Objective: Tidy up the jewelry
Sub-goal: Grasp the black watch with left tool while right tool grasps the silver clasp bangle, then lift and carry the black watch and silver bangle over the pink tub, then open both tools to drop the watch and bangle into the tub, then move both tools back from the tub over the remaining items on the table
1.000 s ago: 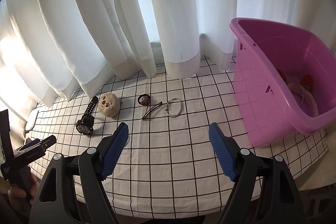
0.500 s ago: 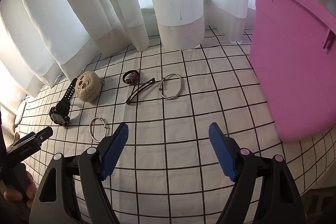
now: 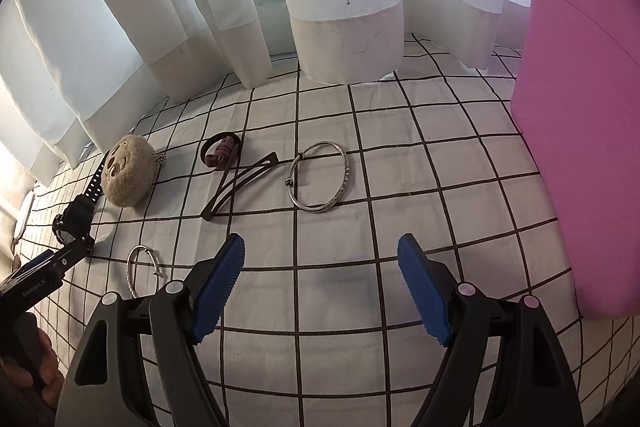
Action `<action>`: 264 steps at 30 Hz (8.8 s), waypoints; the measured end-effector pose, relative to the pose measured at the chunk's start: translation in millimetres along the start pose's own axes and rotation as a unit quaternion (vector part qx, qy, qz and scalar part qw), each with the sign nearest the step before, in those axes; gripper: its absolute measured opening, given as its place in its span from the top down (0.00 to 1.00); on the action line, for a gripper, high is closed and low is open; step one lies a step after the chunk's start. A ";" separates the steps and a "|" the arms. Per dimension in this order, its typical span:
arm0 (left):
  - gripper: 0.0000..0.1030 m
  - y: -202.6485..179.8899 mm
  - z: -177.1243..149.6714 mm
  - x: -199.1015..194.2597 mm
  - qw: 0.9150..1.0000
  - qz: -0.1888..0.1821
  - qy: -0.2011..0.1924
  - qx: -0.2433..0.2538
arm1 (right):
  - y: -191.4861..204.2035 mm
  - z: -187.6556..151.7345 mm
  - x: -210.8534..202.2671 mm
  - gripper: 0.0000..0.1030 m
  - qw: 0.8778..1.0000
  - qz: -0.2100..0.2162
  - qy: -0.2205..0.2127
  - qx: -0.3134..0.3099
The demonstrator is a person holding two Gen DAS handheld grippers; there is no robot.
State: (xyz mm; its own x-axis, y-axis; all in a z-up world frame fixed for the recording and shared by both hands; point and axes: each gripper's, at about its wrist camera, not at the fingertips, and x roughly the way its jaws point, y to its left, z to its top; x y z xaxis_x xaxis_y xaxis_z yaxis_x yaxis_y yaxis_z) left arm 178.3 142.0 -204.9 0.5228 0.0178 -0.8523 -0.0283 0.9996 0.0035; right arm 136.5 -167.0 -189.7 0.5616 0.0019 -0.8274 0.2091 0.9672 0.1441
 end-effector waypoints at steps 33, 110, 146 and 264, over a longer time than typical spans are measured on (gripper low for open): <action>0.05 4.5 27.3 51.5 1.000 0.015 0.017 -0.020 | -3.1 40.2 55.2 0.13 0.995 -0.058 -0.031 -0.070; 0.35 -9.2 4.1 -87.0 0.997 -0.048 -0.036 0.055 | 34.3 4.2 -67.7 0.62 0.996 -0.010 -0.061 -0.065; 0.35 -287.7 34.0 -224.2 0.969 -0.152 -0.137 0.139 | -202.2 77.1 -246.3 0.62 0.981 -0.033 -0.187 -0.035; 0.07 -387.5 32.4 -250.8 0.990 -0.099 -0.083 0.061 | -289.6 117.8 -200.2 0.29 0.996 0.060 -0.051 -0.038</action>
State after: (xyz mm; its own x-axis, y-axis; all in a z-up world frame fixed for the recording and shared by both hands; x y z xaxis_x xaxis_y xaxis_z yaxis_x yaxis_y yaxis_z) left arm 85.7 -249.1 24.4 0.6412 -0.1854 -0.7446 0.1862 0.9790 -0.0834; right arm 57.9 -477.4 -1.9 0.6583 0.0963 -0.7465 0.0768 0.9780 0.1938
